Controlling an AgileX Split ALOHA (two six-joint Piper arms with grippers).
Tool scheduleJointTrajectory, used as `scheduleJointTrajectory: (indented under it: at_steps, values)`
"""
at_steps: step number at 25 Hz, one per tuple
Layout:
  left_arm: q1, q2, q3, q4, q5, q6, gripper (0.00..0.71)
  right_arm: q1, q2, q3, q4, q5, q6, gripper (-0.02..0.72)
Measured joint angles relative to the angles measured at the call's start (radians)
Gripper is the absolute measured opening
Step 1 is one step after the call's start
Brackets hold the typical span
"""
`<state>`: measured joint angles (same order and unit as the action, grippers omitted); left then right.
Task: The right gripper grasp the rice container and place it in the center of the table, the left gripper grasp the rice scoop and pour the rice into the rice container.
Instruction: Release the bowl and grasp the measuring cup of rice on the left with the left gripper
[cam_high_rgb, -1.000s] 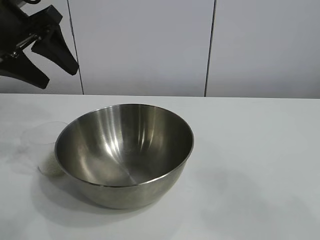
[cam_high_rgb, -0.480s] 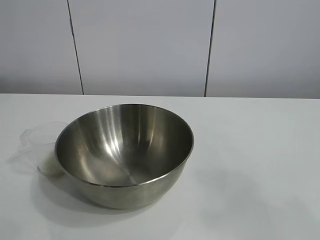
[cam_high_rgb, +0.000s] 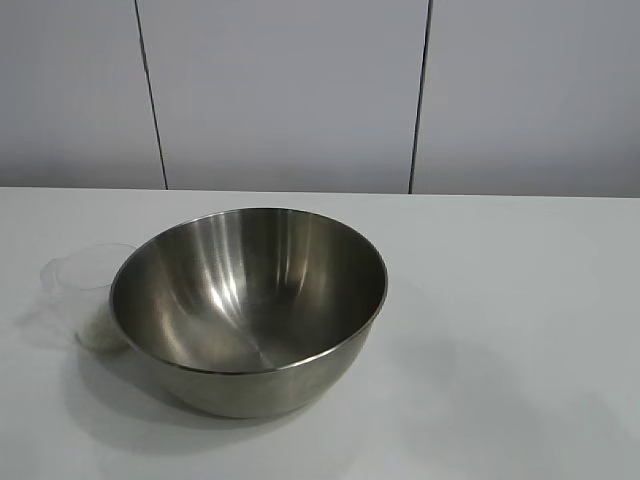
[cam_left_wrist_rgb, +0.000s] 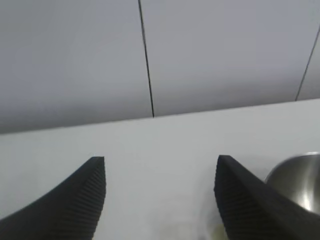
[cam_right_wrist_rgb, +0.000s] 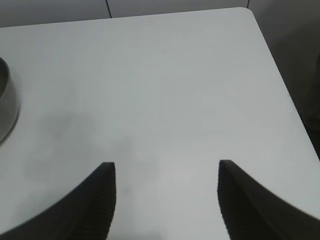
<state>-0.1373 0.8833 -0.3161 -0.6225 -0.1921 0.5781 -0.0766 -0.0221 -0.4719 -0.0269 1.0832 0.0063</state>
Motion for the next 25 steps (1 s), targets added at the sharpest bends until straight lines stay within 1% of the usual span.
scheduleJointTrajectory:
  at_steps: [2, 5, 8, 11, 14, 17, 19, 20, 22, 25]
  values:
    - [0.0, 0.0, 0.084, 0.109, -0.161, -0.216, 0.457, 0.0, 0.0, 0.0, 0.0, -0.002, 0.0, 0.409]
    - [0.0, 0.01, 0.18, 0.349, -0.329, -0.481, 0.457, 0.0, 0.0, 0.0, 0.001, -0.002, 0.0, 0.409]
    - [0.0, 0.1, 0.21, 0.536, -0.406, -0.648, 0.457, 0.0, 0.0, 0.0, 0.001, -0.002, 0.0, 0.409]
    - [0.0, 0.253, 0.213, 0.642, -0.496, -0.729, 0.457, 0.0, 0.0, 0.0, 0.001, -0.002, 0.0, 0.409]
    - [0.0, 0.434, 0.213, 0.695, -0.64, -0.75, 0.457, 0.0, 0.0, 0.0, 0.001, -0.002, 0.0, 0.409]
    - [0.0, 0.623, 0.213, 0.707, -0.83, -0.743, 0.457, 0.0, 0.0, 0.0, 0.001, -0.002, 0.0, 0.409]
    - [0.0, 0.756, 0.207, 0.709, -0.913, -0.708, 0.457, 0.0, 0.0, 0.0, 0.001, -0.002, 0.0, 0.409]
    - [0.0, 0.808, 0.203, 0.709, -0.933, -0.68, 0.457, 0.0, 0.0, 0.0, 0.001, -0.002, 0.0, 0.409]
    - [0.0, 0.918, 0.182, 0.709, -0.937, -0.621, 0.457, 0.0, 0.0, 0.0, 0.001, -0.002, 0.0, 0.409]
    - [0.0, 1.012, 0.143, 0.711, -0.937, -0.519, 0.457, 0.0, 0.0, 0.0, 0.001, -0.002, 0.0, 0.409]
